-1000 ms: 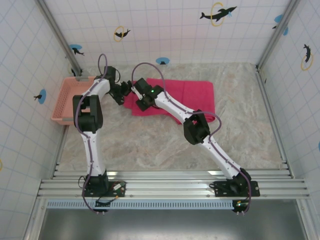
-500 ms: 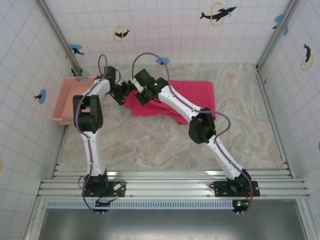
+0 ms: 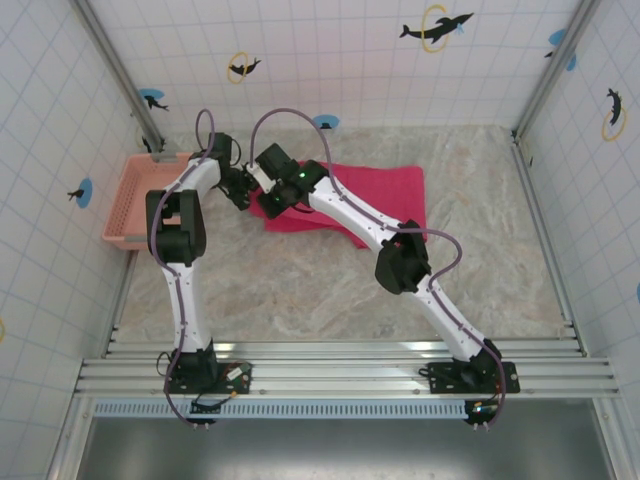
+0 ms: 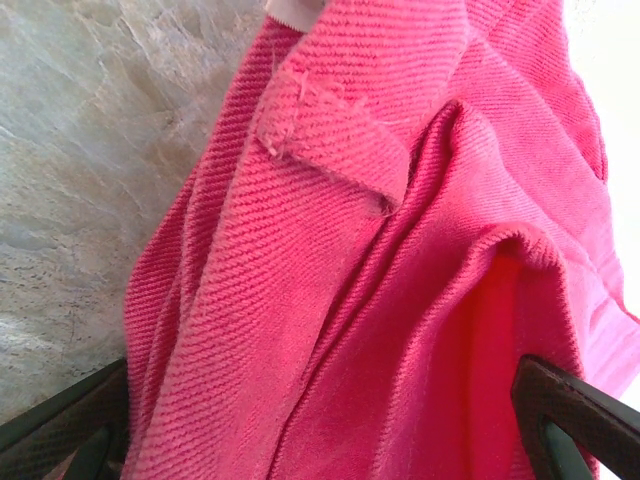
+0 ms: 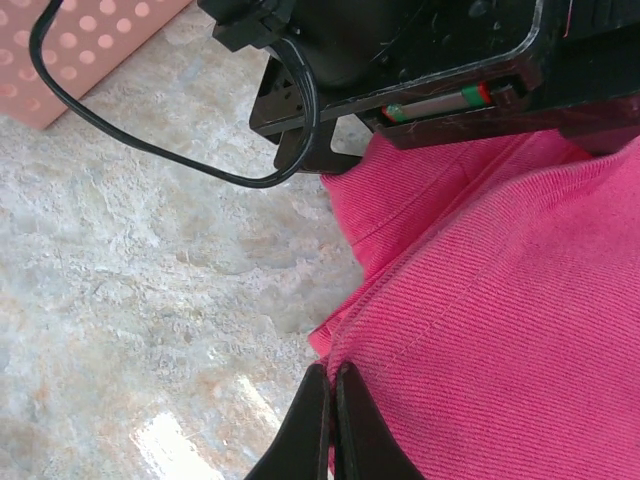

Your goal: Roll up the long pants

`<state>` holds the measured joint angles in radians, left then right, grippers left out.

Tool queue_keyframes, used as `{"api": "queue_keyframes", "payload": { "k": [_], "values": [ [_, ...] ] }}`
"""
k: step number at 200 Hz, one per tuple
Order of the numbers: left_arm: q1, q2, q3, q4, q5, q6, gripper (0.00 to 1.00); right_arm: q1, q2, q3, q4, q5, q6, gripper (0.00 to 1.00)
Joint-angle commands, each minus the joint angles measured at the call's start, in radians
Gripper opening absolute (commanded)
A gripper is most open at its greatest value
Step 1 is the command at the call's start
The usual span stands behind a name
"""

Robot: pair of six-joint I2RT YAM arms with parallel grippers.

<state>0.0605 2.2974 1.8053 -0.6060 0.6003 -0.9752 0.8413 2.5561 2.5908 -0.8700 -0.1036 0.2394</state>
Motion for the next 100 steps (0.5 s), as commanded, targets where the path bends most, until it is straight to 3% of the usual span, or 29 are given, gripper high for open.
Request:
{"api": "queue_keyframes", "payload": {
  "k": [1,41,76,83,100],
  "values": [
    [0.008,0.048,-0.020,-0.019,0.021,-0.023,0.97,0.003,0.037,-0.009,0.012,-0.035,0.038,0.00],
    [0.040,0.048,0.025,-0.119,0.010,0.053,0.98,-0.015,0.115,-0.001,0.023,-0.072,0.087,0.00],
    [0.065,0.019,0.041,-0.250,-0.118,0.170,0.97,-0.035,0.168,0.007,0.031,-0.082,0.120,0.02],
    [0.070,0.012,0.035,-0.254,-0.126,0.185,0.97,-0.040,0.176,0.012,0.029,-0.084,0.127,0.06],
    [0.085,0.000,0.030,-0.284,-0.141,0.219,0.97,-0.051,0.186,0.015,0.029,-0.095,0.140,0.26]
  ]
}}
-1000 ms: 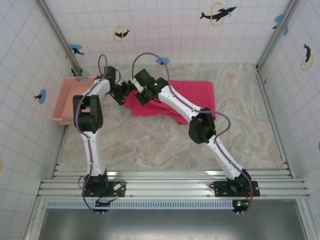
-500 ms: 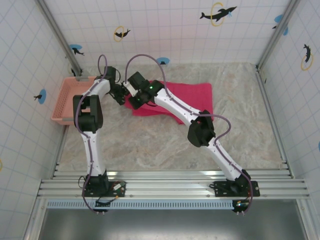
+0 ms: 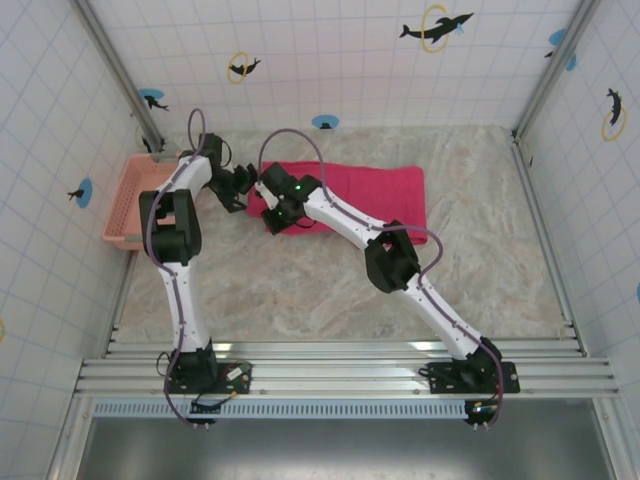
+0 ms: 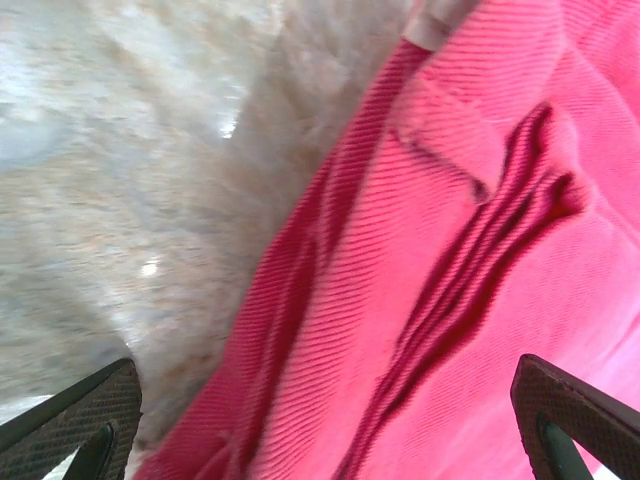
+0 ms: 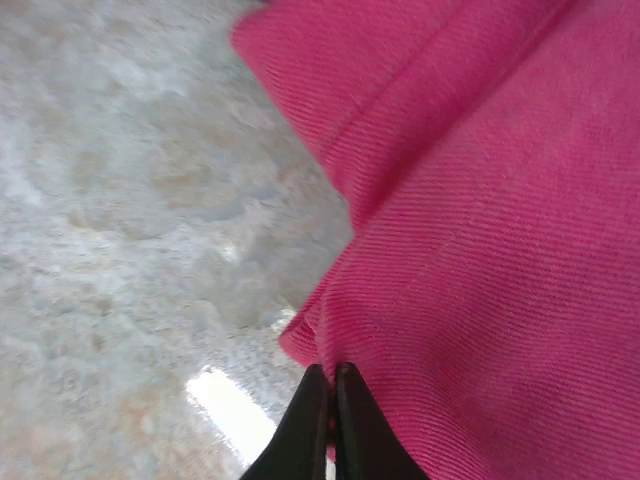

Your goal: Roll up the long pants

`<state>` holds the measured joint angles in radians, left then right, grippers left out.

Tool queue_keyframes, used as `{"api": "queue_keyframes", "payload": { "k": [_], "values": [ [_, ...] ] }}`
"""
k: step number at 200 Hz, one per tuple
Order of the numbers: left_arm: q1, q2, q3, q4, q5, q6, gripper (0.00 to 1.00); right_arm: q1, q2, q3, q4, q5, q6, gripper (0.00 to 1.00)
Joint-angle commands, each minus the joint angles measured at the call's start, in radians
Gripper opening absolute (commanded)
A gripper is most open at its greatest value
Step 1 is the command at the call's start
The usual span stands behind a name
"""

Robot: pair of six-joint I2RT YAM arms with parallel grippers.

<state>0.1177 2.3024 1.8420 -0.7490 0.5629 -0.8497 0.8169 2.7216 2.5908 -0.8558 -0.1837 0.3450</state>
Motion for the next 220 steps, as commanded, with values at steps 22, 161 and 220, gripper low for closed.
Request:
{"api": "queue_keyframes", "payload": {
  "k": [22,161,220],
  "values": [
    [0.035,-0.029,-0.011,-0.169,-0.133,0.138,0.97,-0.046,-0.015,0.019,0.014,-0.036,0.014,0.47],
    [-0.213,-0.022,0.166,-0.103,-0.112,0.104,0.97,-0.610,-0.509,-0.392,-0.180,0.023,-0.077,0.64],
    [-0.305,0.180,0.353,-0.112,-0.090,0.000,0.98,-0.717,-0.359,-0.405,-0.203,0.012,-0.149,0.63]
  ]
}}
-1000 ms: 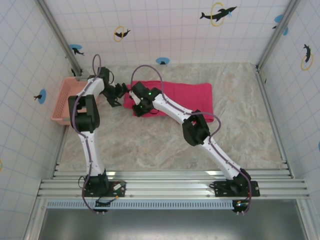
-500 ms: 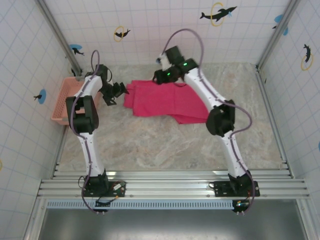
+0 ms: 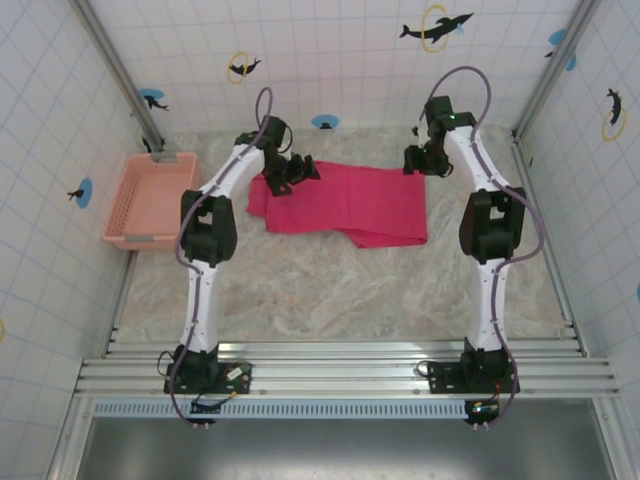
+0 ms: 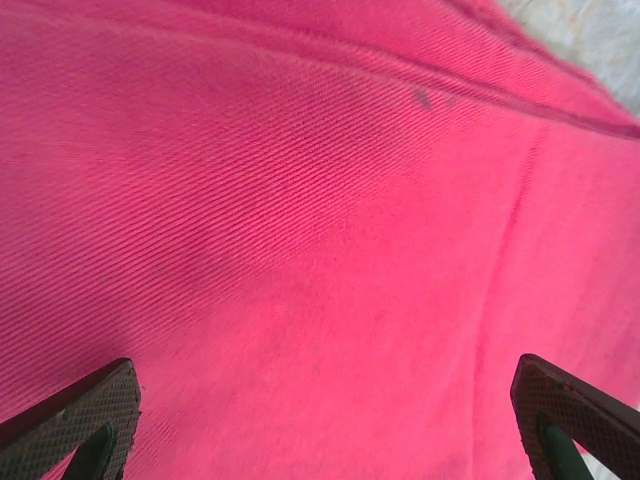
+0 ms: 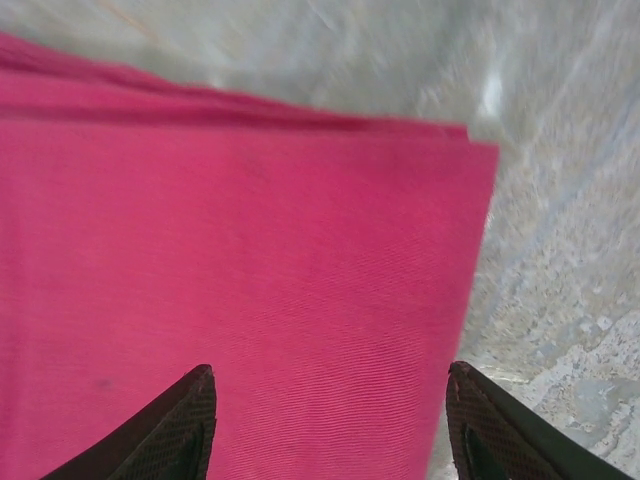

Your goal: Roll up the long pants

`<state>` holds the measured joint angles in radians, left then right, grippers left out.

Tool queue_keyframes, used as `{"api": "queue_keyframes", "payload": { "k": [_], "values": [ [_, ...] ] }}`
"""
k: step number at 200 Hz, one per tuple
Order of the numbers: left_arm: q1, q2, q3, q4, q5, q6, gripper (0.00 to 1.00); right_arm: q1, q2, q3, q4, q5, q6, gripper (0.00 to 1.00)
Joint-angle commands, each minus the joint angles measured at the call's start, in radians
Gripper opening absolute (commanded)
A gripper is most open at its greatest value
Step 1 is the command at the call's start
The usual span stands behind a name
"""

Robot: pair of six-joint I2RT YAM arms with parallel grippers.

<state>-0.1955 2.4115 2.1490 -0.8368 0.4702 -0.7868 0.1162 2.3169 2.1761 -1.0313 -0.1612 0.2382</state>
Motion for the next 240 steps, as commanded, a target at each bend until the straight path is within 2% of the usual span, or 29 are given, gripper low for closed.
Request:
{"api": "queue_keyframes", "payload": {
  "k": [1,42,64,72,91,109,125,143,187,211,240],
  "values": [
    [0.008,0.071,0.047,-0.024,0.002,-0.065,0.97,-0.017,0.049,0.010,-0.028,-0.011,-0.042,0.63],
    [0.007,0.125,0.098,-0.019,-0.008,-0.110,0.97,-0.022,0.176,0.084,-0.054,-0.092,-0.031,0.61],
    [0.007,0.148,0.103,-0.015,-0.006,-0.133,0.98,-0.012,0.226,0.107,-0.060,-0.111,-0.016,0.53],
    [0.008,0.158,0.107,-0.010,0.001,-0.141,0.98,-0.014,0.243,0.121,-0.062,-0.129,-0.010,0.46],
    [0.008,0.188,0.143,-0.012,0.006,-0.154,0.97,-0.020,0.258,0.140,-0.068,-0.115,0.021,0.14],
    [0.017,0.245,0.239,-0.039,0.002,-0.164,0.97,-0.041,0.252,0.127,-0.060,-0.126,0.054,0.00],
    [0.029,0.318,0.340,-0.033,0.034,-0.218,0.97,-0.059,0.238,0.104,-0.064,-0.147,0.072,0.00],
    [0.032,0.366,0.389,0.057,0.061,-0.303,0.97,-0.057,0.201,0.044,-0.070,-0.192,0.081,0.00],
    [0.031,0.445,0.390,0.295,0.088,-0.496,0.97,-0.014,0.028,-0.273,-0.026,-0.228,0.153,0.00],
    [0.024,0.485,0.397,0.436,0.086,-0.603,0.97,0.064,-0.093,-0.462,-0.001,-0.249,0.189,0.00],
    [0.014,0.547,0.434,0.543,0.094,-0.695,0.97,0.217,-0.193,-0.643,0.013,-0.295,0.244,0.00]
  ]
}}
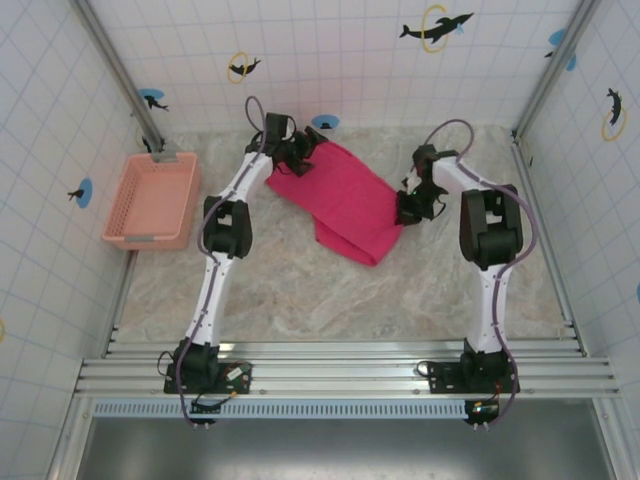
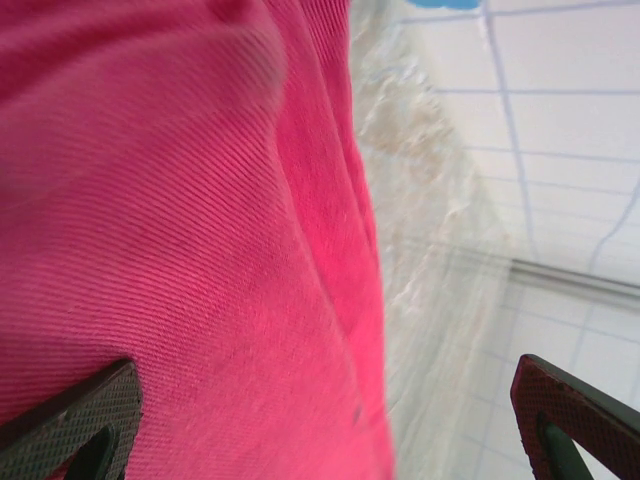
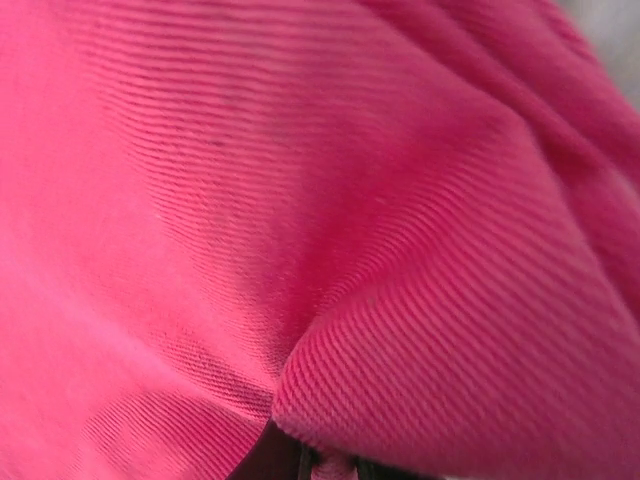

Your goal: Roll up the long pants

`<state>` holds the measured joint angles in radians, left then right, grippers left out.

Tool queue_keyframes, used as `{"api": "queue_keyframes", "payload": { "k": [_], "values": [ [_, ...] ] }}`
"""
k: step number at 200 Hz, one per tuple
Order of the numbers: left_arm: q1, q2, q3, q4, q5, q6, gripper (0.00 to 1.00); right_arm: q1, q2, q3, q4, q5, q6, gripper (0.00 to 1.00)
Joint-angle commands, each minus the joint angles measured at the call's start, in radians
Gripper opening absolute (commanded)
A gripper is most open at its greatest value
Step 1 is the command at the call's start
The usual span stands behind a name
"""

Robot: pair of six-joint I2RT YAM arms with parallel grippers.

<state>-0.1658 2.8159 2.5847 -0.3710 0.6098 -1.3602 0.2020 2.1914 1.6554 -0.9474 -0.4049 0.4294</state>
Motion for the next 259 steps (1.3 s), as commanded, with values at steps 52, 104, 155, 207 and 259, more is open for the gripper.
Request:
{"api": "queue_keyframes", "payload": {
  "k": [52,104,155,207,259],
  "values": [
    [-0.023,0.194,-0.007,0.147,0.050,-0.134,0.97,0.366,-0.124,-0.182,-0.048,-0.090,0.160,0.22],
    [0.011,0.185,-0.021,0.268,0.192,-0.144,0.97,0.446,-0.144,-0.041,-0.137,-0.081,0.155,0.52],
    [0.101,0.030,-0.093,0.216,0.283,0.108,0.97,0.479,-0.174,0.245,-0.421,0.204,-0.164,0.60],
    [0.139,-0.227,-0.149,0.015,0.187,0.502,0.97,0.597,-0.155,0.149,-0.393,0.592,-0.622,0.63],
    [0.116,-0.556,-0.364,-0.282,-0.021,0.728,0.98,0.625,-0.252,-0.132,-0.023,0.617,-0.763,0.64]
  ]
}}
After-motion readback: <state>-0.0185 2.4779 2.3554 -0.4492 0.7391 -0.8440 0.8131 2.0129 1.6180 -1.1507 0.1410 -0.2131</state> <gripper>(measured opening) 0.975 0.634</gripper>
